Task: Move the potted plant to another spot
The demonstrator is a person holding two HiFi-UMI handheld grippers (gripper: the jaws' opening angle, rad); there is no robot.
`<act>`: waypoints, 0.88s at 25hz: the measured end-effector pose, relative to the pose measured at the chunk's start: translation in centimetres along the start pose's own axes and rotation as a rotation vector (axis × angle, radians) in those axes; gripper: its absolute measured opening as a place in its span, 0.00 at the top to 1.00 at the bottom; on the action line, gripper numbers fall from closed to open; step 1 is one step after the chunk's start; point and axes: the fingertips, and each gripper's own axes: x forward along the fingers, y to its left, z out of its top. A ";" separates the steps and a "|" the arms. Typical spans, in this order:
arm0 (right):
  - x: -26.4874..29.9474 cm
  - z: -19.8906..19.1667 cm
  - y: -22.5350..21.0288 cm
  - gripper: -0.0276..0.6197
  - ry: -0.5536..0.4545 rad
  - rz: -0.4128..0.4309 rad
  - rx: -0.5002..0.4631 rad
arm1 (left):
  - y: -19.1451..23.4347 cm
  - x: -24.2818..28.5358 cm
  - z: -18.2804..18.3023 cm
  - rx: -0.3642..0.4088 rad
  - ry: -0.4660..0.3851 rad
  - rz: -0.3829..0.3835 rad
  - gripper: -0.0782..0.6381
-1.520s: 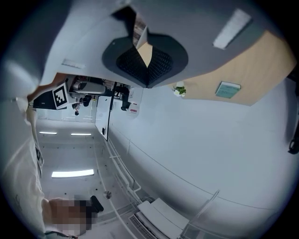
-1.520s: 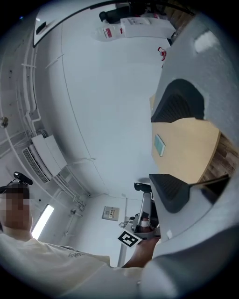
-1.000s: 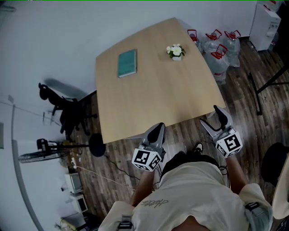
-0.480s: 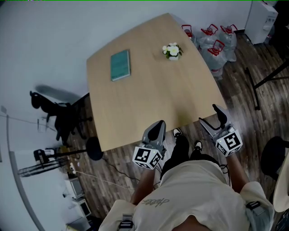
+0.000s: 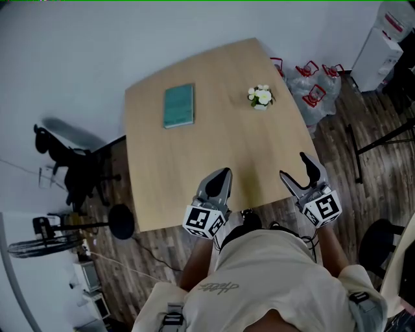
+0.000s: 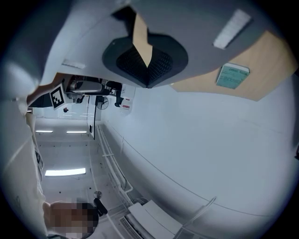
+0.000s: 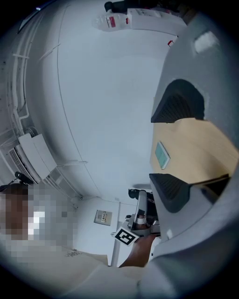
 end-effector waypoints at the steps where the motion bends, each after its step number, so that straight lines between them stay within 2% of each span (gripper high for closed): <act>1: 0.7 0.4 0.0 0.44 0.002 0.000 -0.005 | 0.8 0.0 0.1 -0.005 -0.002 0.002 0.87; 7: 3.9 1.9 0.2 0.45 0.008 -0.040 -0.041 | 5.2 0.1 -0.2 -0.031 0.007 0.001 0.87; 11: 5.2 1.4 0.3 0.45 0.026 -0.074 -0.038 | 7.3 1.0 -0.4 -0.048 0.012 -0.025 0.87; 17: 6.5 0.7 1.2 0.45 0.061 -0.098 -0.039 | 8.1 1.9 -0.8 -0.061 0.023 -0.077 0.87; 22: 7.2 0.7 1.2 0.45 0.069 -0.094 -0.044 | 8.4 2.3 -1.8 -0.079 0.036 -0.075 0.87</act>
